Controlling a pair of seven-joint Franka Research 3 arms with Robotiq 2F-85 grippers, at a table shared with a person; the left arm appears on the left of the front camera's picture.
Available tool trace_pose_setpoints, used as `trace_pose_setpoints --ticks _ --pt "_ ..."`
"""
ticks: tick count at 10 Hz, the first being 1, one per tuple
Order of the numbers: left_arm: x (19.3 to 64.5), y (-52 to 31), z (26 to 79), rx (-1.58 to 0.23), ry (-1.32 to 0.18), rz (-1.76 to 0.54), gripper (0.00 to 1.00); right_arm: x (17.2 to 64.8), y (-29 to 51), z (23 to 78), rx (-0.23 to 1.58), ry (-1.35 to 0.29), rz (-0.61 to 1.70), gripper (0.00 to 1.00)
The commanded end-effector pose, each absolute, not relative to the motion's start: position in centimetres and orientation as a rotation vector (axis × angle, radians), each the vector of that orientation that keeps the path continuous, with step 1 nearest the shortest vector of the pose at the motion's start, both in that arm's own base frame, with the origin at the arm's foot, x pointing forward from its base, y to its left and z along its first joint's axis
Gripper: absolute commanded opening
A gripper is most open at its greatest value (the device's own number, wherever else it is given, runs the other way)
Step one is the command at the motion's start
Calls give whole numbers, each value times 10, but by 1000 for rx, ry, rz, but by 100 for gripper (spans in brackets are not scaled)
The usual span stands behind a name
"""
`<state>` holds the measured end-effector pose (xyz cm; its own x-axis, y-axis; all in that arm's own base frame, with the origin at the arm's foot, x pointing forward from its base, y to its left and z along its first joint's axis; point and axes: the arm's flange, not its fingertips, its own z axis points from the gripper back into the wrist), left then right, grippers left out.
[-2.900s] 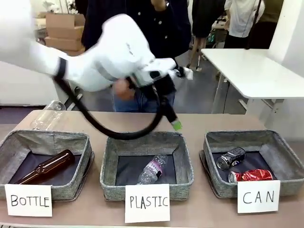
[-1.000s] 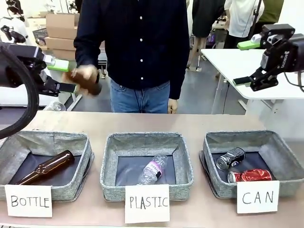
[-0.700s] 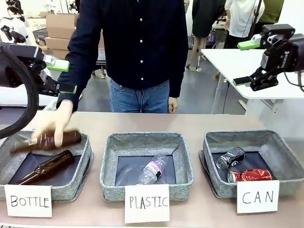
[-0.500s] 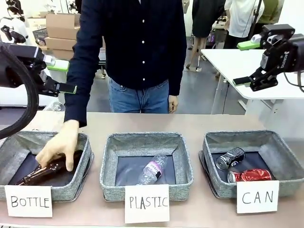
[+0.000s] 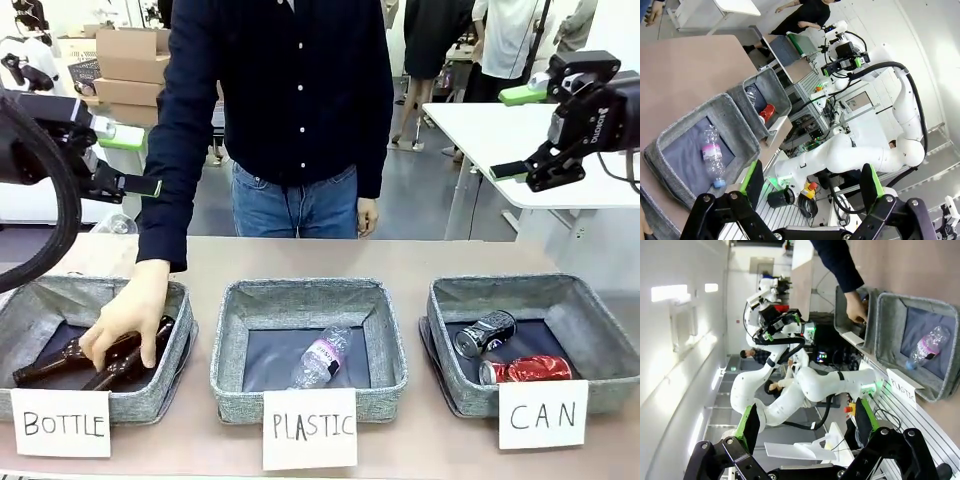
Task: Sort the can waste into the basket.
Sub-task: Pick up the can waste from the table and place it in the right Fabric basket.
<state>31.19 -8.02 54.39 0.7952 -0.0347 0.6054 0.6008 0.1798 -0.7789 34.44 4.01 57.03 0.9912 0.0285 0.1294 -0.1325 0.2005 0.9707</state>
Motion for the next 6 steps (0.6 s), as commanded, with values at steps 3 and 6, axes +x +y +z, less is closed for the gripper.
trace_pose_setpoints --ticks 3,6 --pt "310 -80 548 -1341 -522 -469 100 347 40 574 1387 -104 131 100" --pt "310 -80 548 -1341 -522 -469 100 347 40 574 1387 -104 131 100"
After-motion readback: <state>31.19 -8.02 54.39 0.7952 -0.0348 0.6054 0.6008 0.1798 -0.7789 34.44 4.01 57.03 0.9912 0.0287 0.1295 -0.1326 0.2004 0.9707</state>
